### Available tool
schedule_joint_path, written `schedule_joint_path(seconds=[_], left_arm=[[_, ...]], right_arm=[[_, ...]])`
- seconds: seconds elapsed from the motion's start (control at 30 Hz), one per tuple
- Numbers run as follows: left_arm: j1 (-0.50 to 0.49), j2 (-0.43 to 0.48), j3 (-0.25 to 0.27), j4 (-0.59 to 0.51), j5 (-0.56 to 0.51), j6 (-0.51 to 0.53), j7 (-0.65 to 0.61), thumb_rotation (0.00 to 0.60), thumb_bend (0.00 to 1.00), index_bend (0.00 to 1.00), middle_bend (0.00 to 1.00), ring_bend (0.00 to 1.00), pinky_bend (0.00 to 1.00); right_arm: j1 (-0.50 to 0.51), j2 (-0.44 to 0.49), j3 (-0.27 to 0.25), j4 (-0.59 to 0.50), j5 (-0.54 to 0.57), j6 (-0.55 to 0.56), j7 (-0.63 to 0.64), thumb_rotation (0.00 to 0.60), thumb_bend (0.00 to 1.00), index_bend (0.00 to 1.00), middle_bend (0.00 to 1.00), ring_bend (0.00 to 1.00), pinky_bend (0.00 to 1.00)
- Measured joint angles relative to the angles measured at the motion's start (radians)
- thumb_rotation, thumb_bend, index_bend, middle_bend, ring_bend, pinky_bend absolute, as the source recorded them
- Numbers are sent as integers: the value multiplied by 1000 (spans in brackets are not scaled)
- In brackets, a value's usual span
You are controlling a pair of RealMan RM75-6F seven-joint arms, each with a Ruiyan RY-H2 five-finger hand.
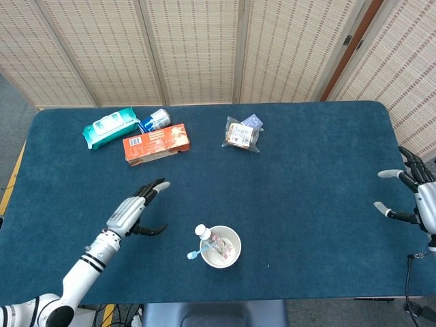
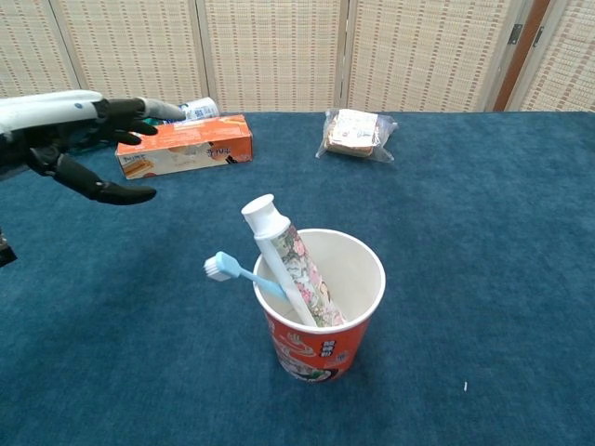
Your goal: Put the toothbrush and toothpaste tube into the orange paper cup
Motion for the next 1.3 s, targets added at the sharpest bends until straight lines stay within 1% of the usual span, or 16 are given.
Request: schedule_joint_path(seconds=[0.1, 0.33, 0.5, 0.73, 0.9, 1.0, 1.13, 1.3], left_arm=[[24, 30, 10, 10, -14, 52, 66, 600, 267, 0, 0, 0, 0], [103, 99, 33, 42, -54, 151, 139, 600, 267, 0, 0, 0, 0], [149, 116, 42, 66, -75, 209, 168, 600, 267, 0, 0, 0, 0], [212, 113, 44, 98, -87, 314, 220, 600, 266, 0, 0, 0, 0], [252, 127, 34, 106, -110, 330, 197, 600, 267, 0, 0, 0, 0], [265, 135, 26, 109, -106, 336, 173, 600, 267, 0, 0, 0, 0], [282, 142, 18, 118, -85, 349, 151, 600, 267, 0, 0, 0, 0], [298, 157, 10, 114, -86, 347, 145, 600, 267, 0, 0, 0, 0]], right_arm=[[1, 14, 0, -17, 3, -8, -23, 600, 93, 382, 8, 0, 196], [3, 36, -1, -65, 22, -34, -81, 600, 93, 382, 8, 0, 196], [5, 43, -1, -97, 38, -53, -132, 600, 95, 382, 21, 0, 196], [5, 43, 1, -133, 62, -68, -232, 600, 97, 382, 38, 0, 196], [-4, 40, -5, -179, 95, -84, -326, 600, 97, 382, 42, 0, 196], [-13, 38, -12, -206, 121, -101, -354, 600, 98, 382, 52, 0, 196], [-21, 36, -16, -225, 142, -117, -370, 600, 98, 382, 54, 0, 196], [-22, 33, -11, -236, 151, -127, -366, 600, 98, 382, 55, 0, 196]])
